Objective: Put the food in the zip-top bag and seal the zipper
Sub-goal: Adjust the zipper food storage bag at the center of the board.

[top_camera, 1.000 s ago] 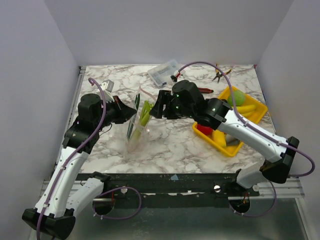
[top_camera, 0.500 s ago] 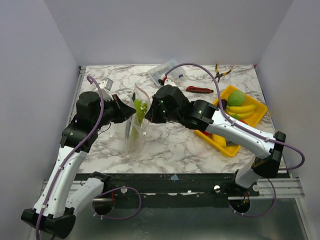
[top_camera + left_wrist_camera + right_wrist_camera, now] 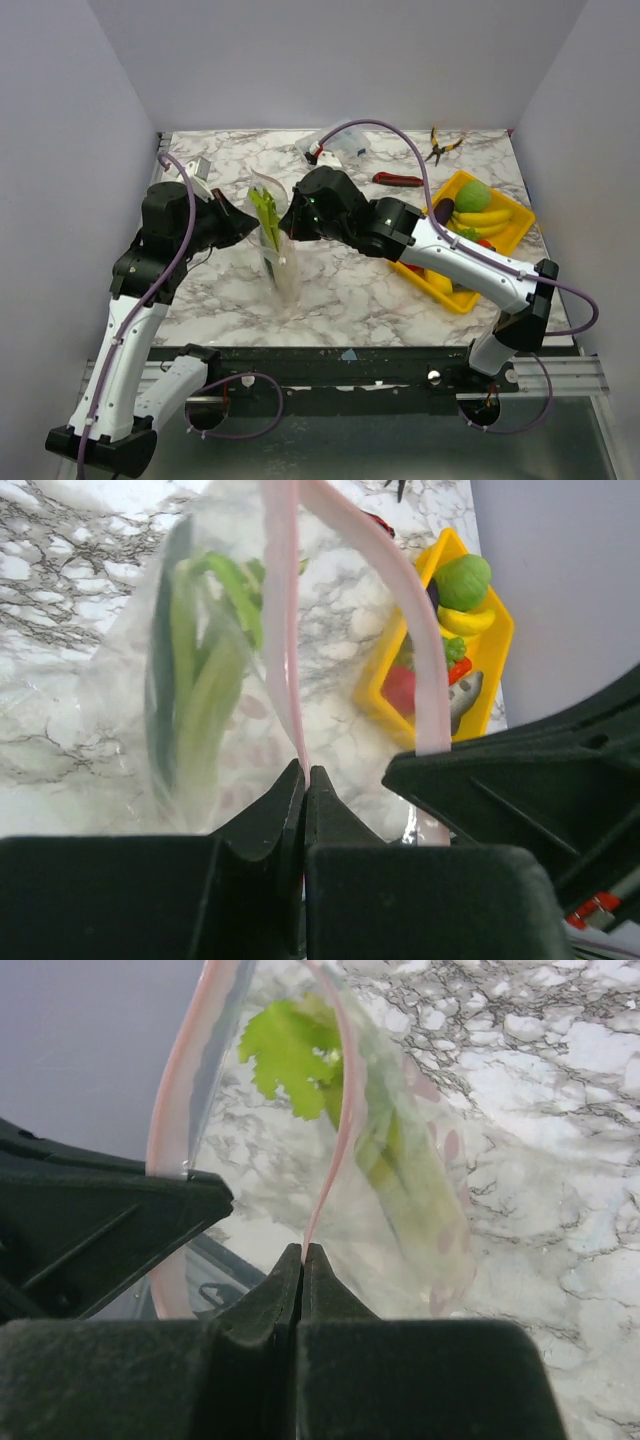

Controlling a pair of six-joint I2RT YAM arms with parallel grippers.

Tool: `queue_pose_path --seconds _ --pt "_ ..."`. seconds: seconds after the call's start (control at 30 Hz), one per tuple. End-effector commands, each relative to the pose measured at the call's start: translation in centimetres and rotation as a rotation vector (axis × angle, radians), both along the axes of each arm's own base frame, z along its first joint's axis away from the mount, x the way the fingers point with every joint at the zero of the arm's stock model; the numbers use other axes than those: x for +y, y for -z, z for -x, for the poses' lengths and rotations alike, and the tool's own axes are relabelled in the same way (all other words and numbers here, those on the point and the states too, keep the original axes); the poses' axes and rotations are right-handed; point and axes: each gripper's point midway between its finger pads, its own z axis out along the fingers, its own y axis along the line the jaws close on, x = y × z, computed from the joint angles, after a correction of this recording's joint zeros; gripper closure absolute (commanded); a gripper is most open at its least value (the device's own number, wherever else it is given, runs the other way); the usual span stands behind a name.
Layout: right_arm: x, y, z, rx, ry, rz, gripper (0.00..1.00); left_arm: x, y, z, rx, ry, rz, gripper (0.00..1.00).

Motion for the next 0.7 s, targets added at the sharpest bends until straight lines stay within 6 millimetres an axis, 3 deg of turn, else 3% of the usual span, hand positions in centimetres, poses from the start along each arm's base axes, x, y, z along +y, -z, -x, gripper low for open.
queue_pose_path --seconds 0.0,0.37,0.47,0.67 --pt "0.0 -2.9 0.2 -0.038 -0.012 -0.068 1.00 0.6 -3.9 1.6 -0.086 0.002 0.009 1.00" --pt "6.3 -4.7 3.4 0.066 -0.242 -0.362 1.00 5.2 -6.3 0.4 -0.129 -0.185 -0.189 1.00" --pt "6.1 -3.7 3.2 0.072 -0.221 -0.373 1.00 5.3 -5.3 0.2 -0.122 -0.185 -0.205 1.00" --pt "2.5 0.3 1.3 0.025 -0.047 -0.290 0.99 2.7 -0.9 -1.4 -0.038 -0.056 -0.180 1.00"
